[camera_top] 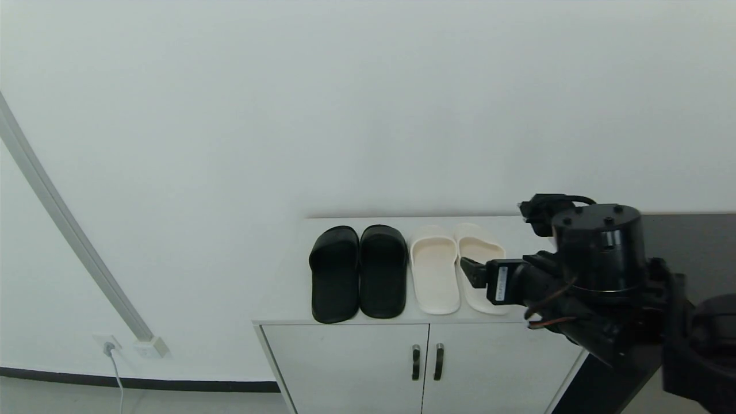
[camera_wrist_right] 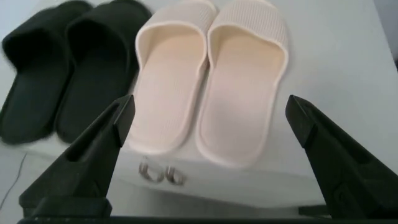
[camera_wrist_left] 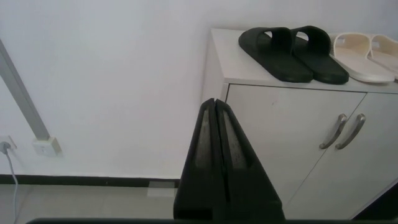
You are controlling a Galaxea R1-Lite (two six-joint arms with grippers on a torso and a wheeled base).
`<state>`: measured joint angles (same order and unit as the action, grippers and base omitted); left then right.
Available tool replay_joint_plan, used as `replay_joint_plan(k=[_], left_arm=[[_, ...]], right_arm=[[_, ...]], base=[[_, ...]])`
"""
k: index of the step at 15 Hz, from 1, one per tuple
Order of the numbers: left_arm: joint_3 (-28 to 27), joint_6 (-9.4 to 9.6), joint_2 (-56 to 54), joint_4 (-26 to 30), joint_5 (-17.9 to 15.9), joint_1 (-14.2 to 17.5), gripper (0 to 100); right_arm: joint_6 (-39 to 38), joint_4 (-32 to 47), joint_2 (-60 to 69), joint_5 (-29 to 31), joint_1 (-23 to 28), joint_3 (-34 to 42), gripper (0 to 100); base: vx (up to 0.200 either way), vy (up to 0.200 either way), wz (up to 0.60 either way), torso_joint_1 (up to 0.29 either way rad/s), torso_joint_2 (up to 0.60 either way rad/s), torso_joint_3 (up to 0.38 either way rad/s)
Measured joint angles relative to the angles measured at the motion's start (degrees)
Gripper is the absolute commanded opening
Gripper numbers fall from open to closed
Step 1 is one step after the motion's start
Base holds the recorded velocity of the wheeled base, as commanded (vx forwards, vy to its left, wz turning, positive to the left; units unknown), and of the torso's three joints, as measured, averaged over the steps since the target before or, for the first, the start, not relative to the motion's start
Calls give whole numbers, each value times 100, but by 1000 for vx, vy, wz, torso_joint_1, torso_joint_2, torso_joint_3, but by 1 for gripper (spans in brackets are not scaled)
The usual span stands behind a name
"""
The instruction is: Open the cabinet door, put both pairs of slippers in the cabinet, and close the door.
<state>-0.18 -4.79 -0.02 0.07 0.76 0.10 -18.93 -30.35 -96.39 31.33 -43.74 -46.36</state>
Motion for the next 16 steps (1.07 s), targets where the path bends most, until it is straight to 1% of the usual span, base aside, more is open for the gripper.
replay_joint_plan(k=[2,5,7,12,16], left_arm=[[0,-2,0,4,0,-5,0],[0,0,0,4,0,-2,0],[0,-2,0,4,-2,0,0],[0,-2,0,9,0,-2,0],[-2,-2,0,9,-5,-5,0]], right_arm=[[93,-374,-652,290,-20,-324,100],[174,-530,-1519,547,46,-997,100],[233,-539,-1943,575,122,-1406,100],[352,-345,-2806,547,505,-2444,100],[475,-262,-3181,447,667,-2949,100]], base=[[0,0,0,0,0,0],[0,0,0,0,0,0],[0,0,0,0,0,0],[0,0,0,0,0,0],[0,0,0,0,0,0]])
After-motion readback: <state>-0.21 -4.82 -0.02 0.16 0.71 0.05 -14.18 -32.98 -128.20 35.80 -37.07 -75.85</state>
